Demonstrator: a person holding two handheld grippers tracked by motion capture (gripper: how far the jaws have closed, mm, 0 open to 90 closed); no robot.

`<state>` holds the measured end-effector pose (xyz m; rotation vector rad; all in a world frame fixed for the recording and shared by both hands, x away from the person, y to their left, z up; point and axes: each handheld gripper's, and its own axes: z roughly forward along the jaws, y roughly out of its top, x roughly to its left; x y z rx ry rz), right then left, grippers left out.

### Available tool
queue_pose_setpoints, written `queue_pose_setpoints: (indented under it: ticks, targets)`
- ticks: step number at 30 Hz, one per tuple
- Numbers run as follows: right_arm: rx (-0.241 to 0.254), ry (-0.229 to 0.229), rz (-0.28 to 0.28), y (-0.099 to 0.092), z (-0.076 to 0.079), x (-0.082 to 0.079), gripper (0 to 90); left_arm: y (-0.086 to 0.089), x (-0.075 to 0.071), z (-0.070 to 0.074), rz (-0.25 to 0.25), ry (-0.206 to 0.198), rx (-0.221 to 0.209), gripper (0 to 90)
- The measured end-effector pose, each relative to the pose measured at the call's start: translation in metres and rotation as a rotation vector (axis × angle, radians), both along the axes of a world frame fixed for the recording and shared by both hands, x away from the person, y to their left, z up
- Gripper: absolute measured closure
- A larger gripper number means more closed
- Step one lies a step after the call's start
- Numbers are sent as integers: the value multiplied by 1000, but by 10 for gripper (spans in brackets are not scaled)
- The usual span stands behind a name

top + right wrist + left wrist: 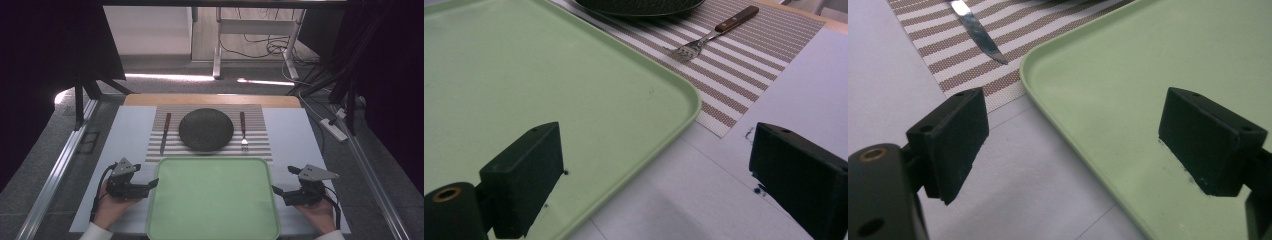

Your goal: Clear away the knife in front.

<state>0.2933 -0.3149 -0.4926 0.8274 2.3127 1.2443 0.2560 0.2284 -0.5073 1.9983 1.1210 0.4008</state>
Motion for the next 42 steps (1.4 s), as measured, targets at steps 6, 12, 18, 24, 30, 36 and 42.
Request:
queue_pose_setpoints:
  ticks: [6, 12, 18, 24, 30, 36, 42]
  targets:
    - [0, -4, 0, 0, 0, -1, 73, -1, 0, 0, -3, 12, 5, 131]
    - [-2, -6, 0, 0, 0, -1, 74, -1, 0, 1, -7, 12, -3, 133]
    - [-3, -3, 0, 1, -1, 0, 74, -1, 1, 2, -12, 20, -3, 139]
    - [-9, -1, 0, 1, -1, -1, 74, -2, 3, 7, -22, 20, -6, 145]
    - [-14, 0, -8, 1, -2, -2, 74, -5, 9, 11, -36, 33, -7, 147]
    - [-20, 7, -8, 1, -3, -2, 74, -9, 15, 19, -61, 36, -6, 156]
    - [-28, 12, -7, 2, -4, -1, 75, -12, 23, 21, -67, 53, 2, 173]
